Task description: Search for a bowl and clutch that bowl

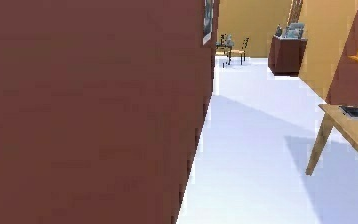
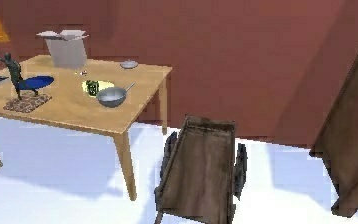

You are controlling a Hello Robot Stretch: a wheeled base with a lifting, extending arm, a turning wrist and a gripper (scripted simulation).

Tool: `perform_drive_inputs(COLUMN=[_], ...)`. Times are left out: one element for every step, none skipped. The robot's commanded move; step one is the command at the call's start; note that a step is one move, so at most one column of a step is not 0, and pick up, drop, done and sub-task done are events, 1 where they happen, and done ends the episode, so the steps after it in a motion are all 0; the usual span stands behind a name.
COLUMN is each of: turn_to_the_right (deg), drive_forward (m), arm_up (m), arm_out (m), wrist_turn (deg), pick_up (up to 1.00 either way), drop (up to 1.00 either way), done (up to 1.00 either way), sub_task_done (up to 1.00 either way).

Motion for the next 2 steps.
perform_drive_inputs(turn_to_the_right=[12.0, 0.0], drive_forward=[0.00, 0.30], arm_up=[0.00, 0.00], arm_out=[0.00, 0.00], wrist_turn=[0.0, 0.0], pick_up=[0.00, 0.00], drop=[0.00, 0.00], done=[0.00, 0.00], sub_task_done=[0.00, 0.00])
